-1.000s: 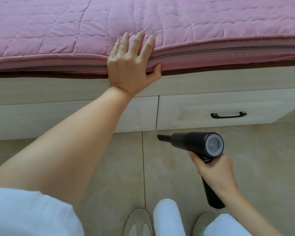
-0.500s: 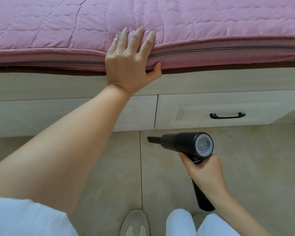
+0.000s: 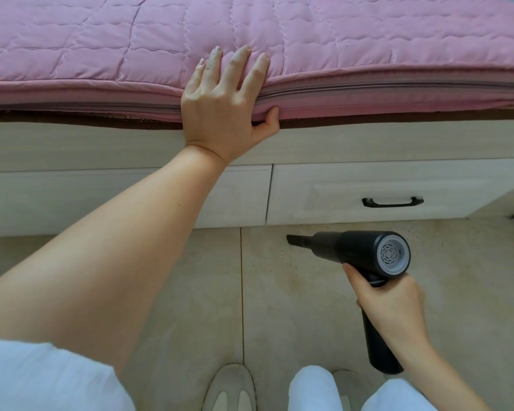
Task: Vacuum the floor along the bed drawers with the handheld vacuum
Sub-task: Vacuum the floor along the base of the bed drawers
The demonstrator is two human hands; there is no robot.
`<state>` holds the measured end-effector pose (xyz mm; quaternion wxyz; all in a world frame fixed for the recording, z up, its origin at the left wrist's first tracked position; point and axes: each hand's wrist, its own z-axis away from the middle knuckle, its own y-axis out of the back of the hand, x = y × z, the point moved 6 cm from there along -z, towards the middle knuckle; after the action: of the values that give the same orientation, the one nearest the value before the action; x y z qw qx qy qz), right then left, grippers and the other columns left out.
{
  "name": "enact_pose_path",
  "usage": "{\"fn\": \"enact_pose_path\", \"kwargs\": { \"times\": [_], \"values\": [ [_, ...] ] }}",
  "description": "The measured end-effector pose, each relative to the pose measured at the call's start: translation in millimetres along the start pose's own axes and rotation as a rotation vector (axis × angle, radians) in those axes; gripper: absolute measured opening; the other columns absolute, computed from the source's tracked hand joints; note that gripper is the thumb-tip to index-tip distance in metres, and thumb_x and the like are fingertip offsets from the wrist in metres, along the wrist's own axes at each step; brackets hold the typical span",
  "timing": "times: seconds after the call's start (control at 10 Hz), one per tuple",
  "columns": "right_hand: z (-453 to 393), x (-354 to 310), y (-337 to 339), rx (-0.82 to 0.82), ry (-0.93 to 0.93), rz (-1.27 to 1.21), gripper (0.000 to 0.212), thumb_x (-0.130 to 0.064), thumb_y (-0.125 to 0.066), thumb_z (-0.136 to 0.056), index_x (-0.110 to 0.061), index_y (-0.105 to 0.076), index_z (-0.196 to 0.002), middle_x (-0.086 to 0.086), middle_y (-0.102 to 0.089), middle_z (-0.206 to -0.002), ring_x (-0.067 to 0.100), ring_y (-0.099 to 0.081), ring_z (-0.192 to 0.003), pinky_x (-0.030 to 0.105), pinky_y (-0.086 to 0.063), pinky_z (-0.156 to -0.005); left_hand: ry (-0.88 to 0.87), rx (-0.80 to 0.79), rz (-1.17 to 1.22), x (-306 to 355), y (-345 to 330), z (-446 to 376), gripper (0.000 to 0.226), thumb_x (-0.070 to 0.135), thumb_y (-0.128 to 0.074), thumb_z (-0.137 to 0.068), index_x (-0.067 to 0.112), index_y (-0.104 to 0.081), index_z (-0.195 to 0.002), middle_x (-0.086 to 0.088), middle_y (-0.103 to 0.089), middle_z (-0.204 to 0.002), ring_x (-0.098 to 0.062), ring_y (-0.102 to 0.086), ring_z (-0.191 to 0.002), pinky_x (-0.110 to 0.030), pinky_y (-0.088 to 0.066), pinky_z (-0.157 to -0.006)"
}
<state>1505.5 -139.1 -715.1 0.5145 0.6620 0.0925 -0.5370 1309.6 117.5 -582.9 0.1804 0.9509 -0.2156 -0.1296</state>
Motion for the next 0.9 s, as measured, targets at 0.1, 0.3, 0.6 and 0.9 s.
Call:
{"fn": "enact_pose_path", "kwargs": {
  "times": [0.1,0.3,0.6,0.9],
  "values": [
    [0.9,-1.1,0.9,-0.004,0.003,0.005,0.019,-0.033,-0.077,-0.074,-0.034,-0.059,-0.082,-0.004,-0.067,-0.064,0.017,-0.066,-0.067,0.035,-0.054,-0.063,0.002,-0.002,0.003,0.3,-0.2,0.1,0.057,0.054,-0.055,-0.084,0.02,-0.07,-0.127,-0.006,-0.07,-0.126,-0.04,-0.066,-0.114,-0.051,-0.056,-0.093],
    [3.1,-4.4,-3.7,-0.033,0.014,0.02,0.02,-0.035,-0.078,-0.071,-0.036,-0.058,-0.075,-0.004,-0.067,-0.063,0.019,-0.066,-0.067,0.045,-0.056,-0.067,0.002,0.0,0.003,0.0,-0.5,-0.2,0.056,0.054,-0.055,-0.084,0.02,-0.069,-0.127,-0.006,-0.069,-0.126,-0.04,-0.066,-0.114,-0.051,-0.056,-0.093],
    [7.0,-16.5,-23.7,-0.205,0.1,0.027,0.02,-0.032,-0.079,-0.071,-0.034,-0.063,-0.082,-0.006,-0.067,-0.062,0.008,-0.065,-0.061,0.037,-0.057,-0.062,0.001,0.001,-0.002,0.1,-0.6,0.2,0.056,0.054,-0.055,-0.085,0.02,-0.069,-0.127,-0.006,-0.07,-0.126,-0.04,-0.066,-0.114,-0.05,-0.056,-0.093],
    [-39.8,-41.3,-34.1,-0.294,0.253,0.312,0.022,-0.05,-0.074,-0.069,-0.034,-0.061,-0.079,-0.01,-0.068,-0.071,0.015,-0.065,-0.079,0.031,-0.053,-0.067,-0.004,-0.003,-0.004,0.0,-0.9,0.8,0.056,0.055,-0.054,-0.086,0.02,-0.069,-0.128,-0.006,-0.069,-0.126,-0.04,-0.066,-0.115,-0.051,-0.056,-0.093]
  ]
}}
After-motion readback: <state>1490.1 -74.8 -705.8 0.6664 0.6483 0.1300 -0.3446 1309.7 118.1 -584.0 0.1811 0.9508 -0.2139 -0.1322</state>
